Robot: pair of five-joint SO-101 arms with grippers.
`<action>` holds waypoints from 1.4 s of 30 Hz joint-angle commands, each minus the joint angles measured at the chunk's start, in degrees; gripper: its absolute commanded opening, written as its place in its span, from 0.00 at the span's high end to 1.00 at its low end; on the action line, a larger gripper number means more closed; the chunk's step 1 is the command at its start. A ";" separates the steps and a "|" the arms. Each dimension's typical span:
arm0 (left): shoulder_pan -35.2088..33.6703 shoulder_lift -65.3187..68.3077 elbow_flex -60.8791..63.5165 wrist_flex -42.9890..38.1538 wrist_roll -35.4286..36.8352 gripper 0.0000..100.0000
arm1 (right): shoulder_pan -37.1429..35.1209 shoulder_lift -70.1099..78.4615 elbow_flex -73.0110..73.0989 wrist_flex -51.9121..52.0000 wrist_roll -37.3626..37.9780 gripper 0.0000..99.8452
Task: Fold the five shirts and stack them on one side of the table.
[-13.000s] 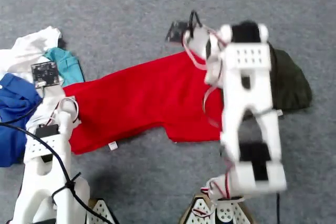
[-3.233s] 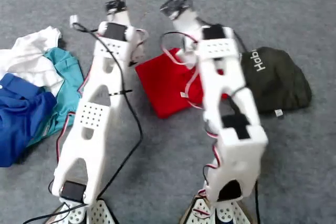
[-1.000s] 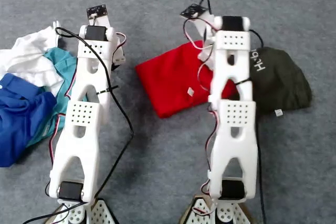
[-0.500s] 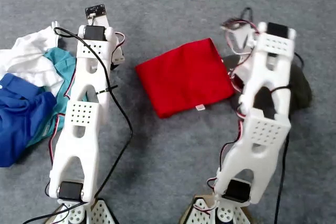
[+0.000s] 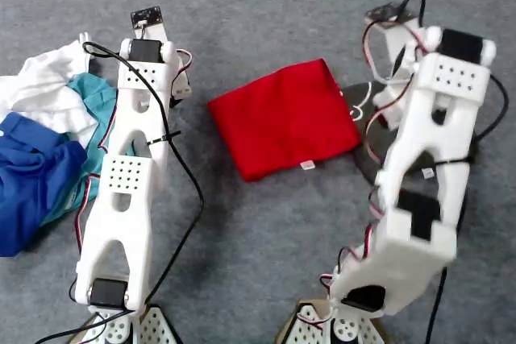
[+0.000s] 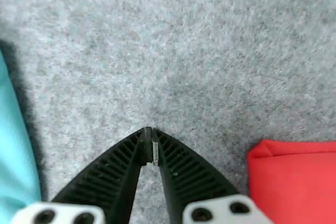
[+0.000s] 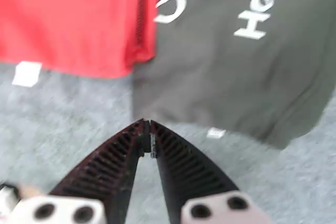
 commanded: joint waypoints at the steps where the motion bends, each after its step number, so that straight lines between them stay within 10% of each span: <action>1: -0.18 -0.84 -0.62 -0.53 -0.18 0.98 | -4.44 -11.03 15.96 -2.55 -0.44 1.00; 8: -0.44 -0.84 -0.62 -0.53 -0.18 0.98 | -14.11 -16.31 32.13 -23.91 -2.81 0.96; 14: -0.53 -0.84 -0.62 -0.53 -0.18 0.98 | -15.25 -12.35 30.81 -26.64 -31.56 0.70; 22: -0.53 -0.84 -0.62 -0.53 -0.18 0.98 | -18.86 0.92 24.84 -26.64 -42.90 0.67; 42: -0.53 -0.84 -0.62 -0.53 -1.32 0.98 | -20.35 24.57 5.58 -21.10 -43.87 0.68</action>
